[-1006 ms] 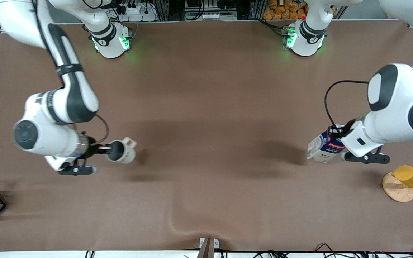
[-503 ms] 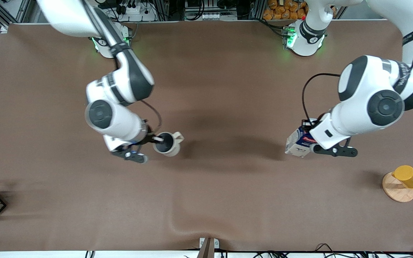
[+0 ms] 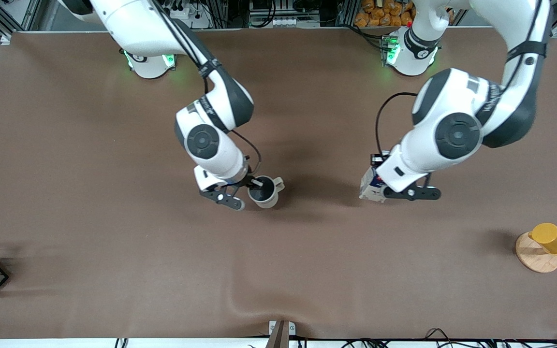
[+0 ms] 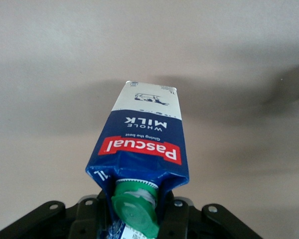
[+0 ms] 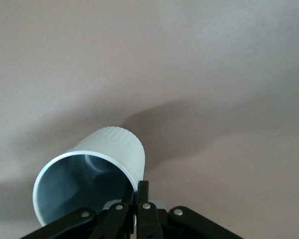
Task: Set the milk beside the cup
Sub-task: 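Carry the mug and carton toward the table middle with both grippers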
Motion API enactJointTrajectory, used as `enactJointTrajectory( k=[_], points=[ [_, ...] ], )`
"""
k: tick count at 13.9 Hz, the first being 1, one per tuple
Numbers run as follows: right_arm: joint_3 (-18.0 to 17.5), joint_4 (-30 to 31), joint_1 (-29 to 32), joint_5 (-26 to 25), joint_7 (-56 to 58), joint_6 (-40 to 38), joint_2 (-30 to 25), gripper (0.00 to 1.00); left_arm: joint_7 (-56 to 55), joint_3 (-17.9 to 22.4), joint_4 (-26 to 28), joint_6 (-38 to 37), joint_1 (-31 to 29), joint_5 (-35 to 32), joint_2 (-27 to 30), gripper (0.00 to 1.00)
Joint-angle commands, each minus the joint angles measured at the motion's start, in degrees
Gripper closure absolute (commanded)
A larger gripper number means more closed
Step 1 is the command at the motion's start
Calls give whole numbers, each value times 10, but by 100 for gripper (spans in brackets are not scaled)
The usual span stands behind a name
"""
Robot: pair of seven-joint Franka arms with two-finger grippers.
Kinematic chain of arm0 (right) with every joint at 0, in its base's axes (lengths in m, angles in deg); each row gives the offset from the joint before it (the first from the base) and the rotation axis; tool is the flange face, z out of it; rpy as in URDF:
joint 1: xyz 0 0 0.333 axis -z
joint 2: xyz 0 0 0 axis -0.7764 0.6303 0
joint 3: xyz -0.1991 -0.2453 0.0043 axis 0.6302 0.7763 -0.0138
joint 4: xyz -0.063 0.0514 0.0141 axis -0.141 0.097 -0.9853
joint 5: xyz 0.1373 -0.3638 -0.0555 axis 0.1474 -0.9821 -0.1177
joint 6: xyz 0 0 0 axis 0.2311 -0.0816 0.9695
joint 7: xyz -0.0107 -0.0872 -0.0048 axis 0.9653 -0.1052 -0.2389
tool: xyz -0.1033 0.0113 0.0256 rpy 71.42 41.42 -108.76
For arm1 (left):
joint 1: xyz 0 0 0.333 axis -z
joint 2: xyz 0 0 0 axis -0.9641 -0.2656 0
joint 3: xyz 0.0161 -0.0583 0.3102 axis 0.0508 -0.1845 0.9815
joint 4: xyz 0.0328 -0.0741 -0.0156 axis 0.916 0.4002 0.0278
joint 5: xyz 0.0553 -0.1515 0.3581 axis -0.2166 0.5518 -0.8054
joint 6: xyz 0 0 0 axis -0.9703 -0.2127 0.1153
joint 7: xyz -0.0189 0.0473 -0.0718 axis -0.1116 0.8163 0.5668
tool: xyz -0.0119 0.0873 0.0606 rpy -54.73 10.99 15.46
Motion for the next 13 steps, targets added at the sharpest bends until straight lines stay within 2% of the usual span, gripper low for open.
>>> enactJointTrajectory(
  k=[1,5,8,9,10,11,13],
  points=[
    [9,-34,-25,-4,-43,5,32,100,-26,0,-9,-4,15,4,-13,71],
    [11,-35,-49,-7,-76,46,55,100,-76,0,-14,-4,56,4,-24,71],
    [10,-35,-49,-18,-76,48,56,100,-76,-1,-14,-4,58,11,-23,70],
    [10,-35,-49,-18,-75,48,56,89,-77,0,-14,-4,63,16,-23,70],
    [10,-35,-47,-18,-74,47,56,62,-78,-1,-14,-4,66,19,-23,70],
    [10,-35,-48,-19,-75,47,56,1,-78,-1,-13,-4,66,23,-23,70],
    [10,-35,-48,-26,-74,46,54,0,-79,-1,-13,-4,67,29,-23,70]
  ],
)
